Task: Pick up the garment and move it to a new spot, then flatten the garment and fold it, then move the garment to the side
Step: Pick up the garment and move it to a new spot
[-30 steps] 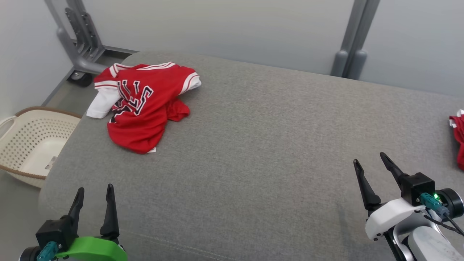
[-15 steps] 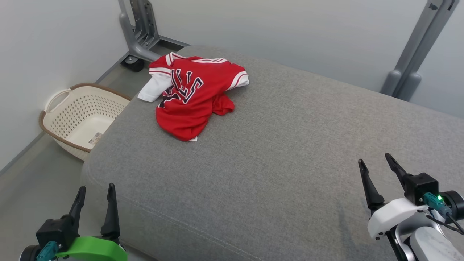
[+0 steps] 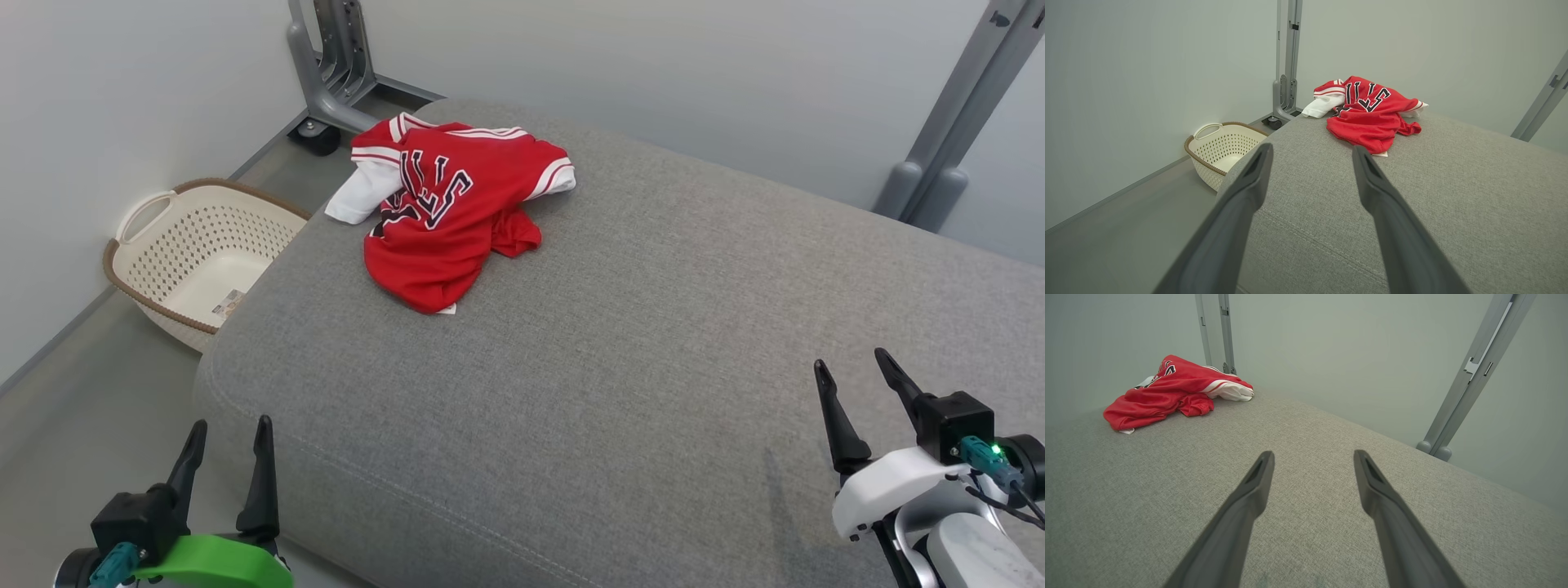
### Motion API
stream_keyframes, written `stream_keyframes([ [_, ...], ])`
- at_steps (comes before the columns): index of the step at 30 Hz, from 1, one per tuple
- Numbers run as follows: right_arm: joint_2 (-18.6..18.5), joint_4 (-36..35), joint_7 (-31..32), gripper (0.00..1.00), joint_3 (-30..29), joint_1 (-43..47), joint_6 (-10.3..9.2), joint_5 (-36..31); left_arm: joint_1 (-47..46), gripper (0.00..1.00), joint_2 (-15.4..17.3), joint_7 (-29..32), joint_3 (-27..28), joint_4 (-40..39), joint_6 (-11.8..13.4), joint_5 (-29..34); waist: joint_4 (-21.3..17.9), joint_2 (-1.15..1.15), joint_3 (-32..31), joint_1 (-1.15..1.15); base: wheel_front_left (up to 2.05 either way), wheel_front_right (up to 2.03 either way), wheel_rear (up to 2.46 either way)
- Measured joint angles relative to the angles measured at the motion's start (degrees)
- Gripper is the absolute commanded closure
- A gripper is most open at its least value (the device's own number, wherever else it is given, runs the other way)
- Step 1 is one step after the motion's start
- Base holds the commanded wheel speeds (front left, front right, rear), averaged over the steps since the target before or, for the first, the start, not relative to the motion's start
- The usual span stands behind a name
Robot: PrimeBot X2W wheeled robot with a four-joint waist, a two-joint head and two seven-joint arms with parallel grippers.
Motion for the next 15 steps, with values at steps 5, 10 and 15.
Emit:
stream_keyframes([
  [5, -0.4, -0.6, 0.0, 0.00, -0.5, 0.0, -0.02, 0.0, -2.8, 0.00, 0.5, 3.1, -0.8, 0.7, -1.6, -1.4, 0.3, 0.00, 1.7, 0.00, 0.00, 0.00, 0.00],
  [10, -2.2, -1.6, 0.2, 0.00, -0.5, -0.5, 0.01, -0.6, -12.8, 0.00, 0.0, 10.1, -1.0, 2.3, -2.3, -7.7, 0.5, 0.00, 4.7, 0.00, 0.00, 0.00, 0.00],
  [15, -2.3, -3.2, 1.1, 0.00, 0.6, -3.3, 0.15, -1.4, -22.8, 0.00, 0.5, 19.1, 0.7, 5.8, -2.3, -11.9, 0.0, 0.00, 8.2, 0.00, 0.00, 0.00, 0.00],
])
